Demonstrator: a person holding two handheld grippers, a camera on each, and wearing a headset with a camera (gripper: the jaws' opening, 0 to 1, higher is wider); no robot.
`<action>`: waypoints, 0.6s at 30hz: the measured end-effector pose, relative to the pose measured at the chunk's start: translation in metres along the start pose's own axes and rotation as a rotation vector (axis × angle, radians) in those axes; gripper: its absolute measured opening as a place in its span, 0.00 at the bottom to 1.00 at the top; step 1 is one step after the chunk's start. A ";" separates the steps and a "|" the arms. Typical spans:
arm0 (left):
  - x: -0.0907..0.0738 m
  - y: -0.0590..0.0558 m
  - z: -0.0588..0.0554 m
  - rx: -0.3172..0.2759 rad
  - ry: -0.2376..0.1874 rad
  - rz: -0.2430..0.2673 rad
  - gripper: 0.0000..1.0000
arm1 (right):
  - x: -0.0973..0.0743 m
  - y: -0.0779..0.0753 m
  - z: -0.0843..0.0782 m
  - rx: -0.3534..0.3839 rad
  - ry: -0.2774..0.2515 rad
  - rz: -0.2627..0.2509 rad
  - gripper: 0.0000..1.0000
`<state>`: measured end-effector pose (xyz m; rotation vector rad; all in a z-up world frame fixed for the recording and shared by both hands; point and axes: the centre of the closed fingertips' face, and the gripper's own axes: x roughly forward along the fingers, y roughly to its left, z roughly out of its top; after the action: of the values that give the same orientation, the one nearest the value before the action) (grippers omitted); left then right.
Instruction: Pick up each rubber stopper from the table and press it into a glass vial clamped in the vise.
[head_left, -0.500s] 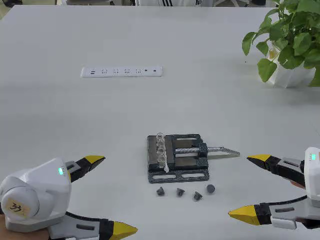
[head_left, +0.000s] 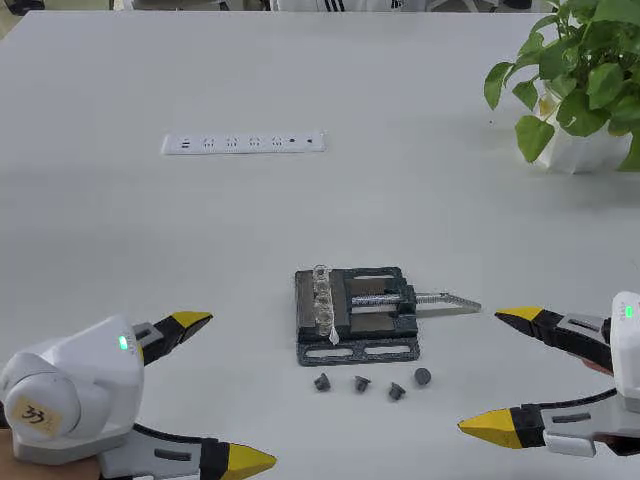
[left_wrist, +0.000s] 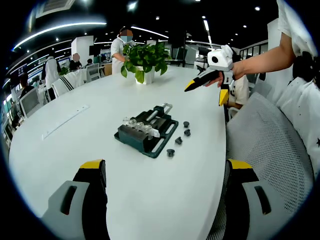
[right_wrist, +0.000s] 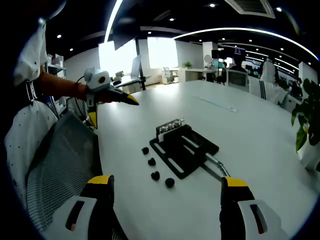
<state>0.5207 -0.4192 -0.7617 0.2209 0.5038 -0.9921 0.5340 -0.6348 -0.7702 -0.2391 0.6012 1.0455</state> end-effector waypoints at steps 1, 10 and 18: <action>0.000 0.000 0.000 -0.001 -0.002 -0.001 0.99 | 0.000 0.000 0.000 0.000 0.000 0.000 0.86; 0.000 -0.001 0.000 0.000 -0.002 -0.004 0.99 | -0.001 -0.002 -0.001 -0.004 0.007 0.002 0.86; 0.002 0.000 0.001 0.001 -0.005 -0.009 0.99 | -0.002 -0.003 -0.001 -0.009 0.019 0.004 0.86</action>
<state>0.5219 -0.4204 -0.7619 0.2164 0.5000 -1.0017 0.5350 -0.6383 -0.7701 -0.2559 0.6143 1.0514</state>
